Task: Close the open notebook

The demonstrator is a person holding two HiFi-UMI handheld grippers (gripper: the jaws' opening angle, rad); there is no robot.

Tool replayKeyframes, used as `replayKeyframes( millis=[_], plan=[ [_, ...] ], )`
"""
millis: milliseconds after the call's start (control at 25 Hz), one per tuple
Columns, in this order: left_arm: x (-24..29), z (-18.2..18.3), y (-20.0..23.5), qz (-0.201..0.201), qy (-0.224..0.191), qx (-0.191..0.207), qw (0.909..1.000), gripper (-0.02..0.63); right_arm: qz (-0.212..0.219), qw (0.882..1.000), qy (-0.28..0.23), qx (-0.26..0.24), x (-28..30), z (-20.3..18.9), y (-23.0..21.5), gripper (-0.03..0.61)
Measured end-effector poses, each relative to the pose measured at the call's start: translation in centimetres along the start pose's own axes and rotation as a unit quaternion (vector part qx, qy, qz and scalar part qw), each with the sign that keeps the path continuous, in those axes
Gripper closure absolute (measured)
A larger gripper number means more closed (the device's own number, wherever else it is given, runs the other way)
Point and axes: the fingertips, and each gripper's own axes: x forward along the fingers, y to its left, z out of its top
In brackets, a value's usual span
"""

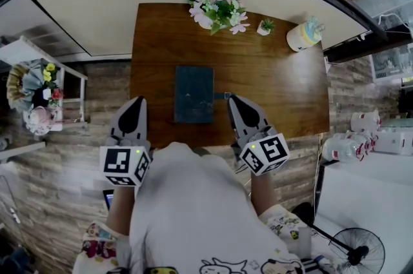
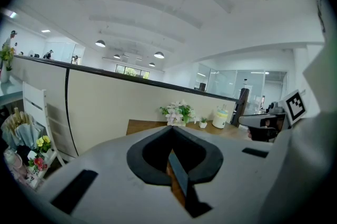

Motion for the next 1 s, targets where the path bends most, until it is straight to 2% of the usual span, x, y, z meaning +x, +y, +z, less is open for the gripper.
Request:
replayKeyframes(
  millis=[1000],
  plan=[
    [-0.11, -0.35, 0.02, -0.026, 0.010, 0.017, 0.9995, 0.612, -0.007, 1.000, 0.011, 0.000, -0.14, -0.62, 0.54, 0.580]
  ],
)
